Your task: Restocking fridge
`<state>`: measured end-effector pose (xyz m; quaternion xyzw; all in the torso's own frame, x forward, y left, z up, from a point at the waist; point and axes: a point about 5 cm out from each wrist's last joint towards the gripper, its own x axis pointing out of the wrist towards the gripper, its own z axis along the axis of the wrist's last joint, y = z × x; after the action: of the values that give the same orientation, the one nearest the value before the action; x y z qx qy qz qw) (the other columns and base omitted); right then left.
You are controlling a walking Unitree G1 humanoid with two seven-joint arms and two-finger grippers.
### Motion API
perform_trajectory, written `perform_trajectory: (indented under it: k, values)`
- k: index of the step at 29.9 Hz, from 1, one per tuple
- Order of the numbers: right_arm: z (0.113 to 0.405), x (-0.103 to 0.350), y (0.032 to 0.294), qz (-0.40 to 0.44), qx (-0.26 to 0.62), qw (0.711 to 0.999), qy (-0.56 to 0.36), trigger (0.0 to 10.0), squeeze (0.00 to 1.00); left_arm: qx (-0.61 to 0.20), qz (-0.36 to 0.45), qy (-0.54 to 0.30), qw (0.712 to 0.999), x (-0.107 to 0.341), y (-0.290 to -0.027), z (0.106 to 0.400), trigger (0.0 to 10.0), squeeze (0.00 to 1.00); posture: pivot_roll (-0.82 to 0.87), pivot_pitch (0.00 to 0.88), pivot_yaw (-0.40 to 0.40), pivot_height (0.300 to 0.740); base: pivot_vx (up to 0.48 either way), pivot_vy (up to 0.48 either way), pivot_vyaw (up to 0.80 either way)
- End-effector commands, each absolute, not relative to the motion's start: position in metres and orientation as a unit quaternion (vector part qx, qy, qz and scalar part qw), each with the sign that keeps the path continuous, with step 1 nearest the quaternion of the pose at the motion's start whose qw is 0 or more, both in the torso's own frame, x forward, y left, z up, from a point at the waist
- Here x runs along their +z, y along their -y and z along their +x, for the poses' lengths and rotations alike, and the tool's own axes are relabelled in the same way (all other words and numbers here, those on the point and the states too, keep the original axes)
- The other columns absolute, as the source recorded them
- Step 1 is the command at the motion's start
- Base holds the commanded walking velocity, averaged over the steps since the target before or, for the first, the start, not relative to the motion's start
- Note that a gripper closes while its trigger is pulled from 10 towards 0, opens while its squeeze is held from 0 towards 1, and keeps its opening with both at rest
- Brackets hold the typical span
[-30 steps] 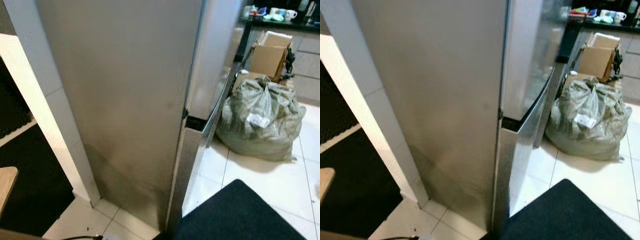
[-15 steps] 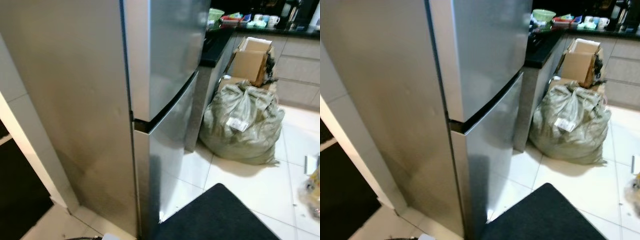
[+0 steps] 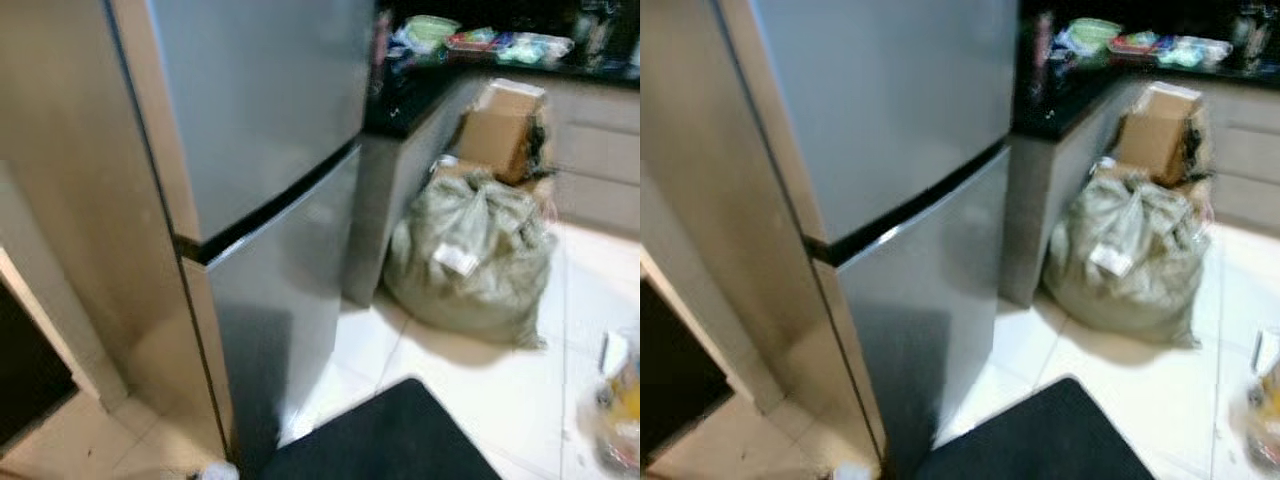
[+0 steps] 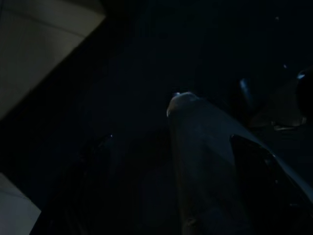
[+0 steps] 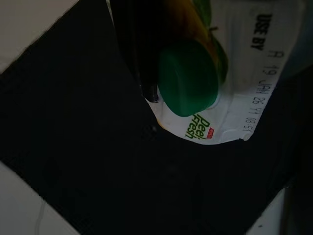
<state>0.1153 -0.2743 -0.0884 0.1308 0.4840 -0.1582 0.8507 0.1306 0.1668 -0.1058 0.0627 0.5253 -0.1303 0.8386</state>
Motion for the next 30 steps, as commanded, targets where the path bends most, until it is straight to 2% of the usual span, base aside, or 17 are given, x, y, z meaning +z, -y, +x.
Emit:
perform_trajectory:
  k: [1,10,19,23,24,30]
  values:
    - [0.113,-0.089,0.274,0.130,-0.156,0.850,-0.487,10.0,0.00,-0.121,0.058,-0.541,0.830,-0.109,-0.168,0.123,10.0,0.00,-0.06,0.000,-0.007,0.740,0.000,0.000,0.78]
    - [0.111,-0.090,0.274,0.126,-0.150,0.850,-0.489,10.0,0.00,-0.085,0.049,-0.523,0.846,-0.105,-0.176,0.133,10.0,0.00,-0.06,0.000,-0.008,0.740,0.000,0.000,0.72]
    - [0.112,-0.089,0.275,0.114,-0.148,0.851,-0.491,10.0,0.00,-0.049,0.044,-0.488,0.870,-0.095,-0.187,0.154,10.0,0.00,-0.06,0.000,-0.007,0.740,0.000,0.000,0.00]
    - [0.110,-0.090,0.274,0.101,-0.143,0.848,-0.501,10.0,0.00,-0.028,0.033,-0.427,0.903,-0.079,-0.197,0.184,10.0,0.00,-0.06,0.000,-0.007,0.740,0.000,0.000,0.00]
    - [0.110,-0.090,0.274,0.101,-0.143,0.848,-0.501,10.0,0.00,-0.028,0.033,-0.427,0.903,-0.079,-0.197,0.184,10.0,0.00,-0.06,0.000,-0.007,0.740,0.000,0.000,0.00]
    - [0.109,-0.090,0.275,0.102,-0.144,0.847,-0.501,10.0,0.00,-0.019,0.026,-0.340,0.940,-0.053,-0.210,0.222,10.0,0.00,-0.06,0.000,-0.005,0.740,0.000,0.000,0.80]
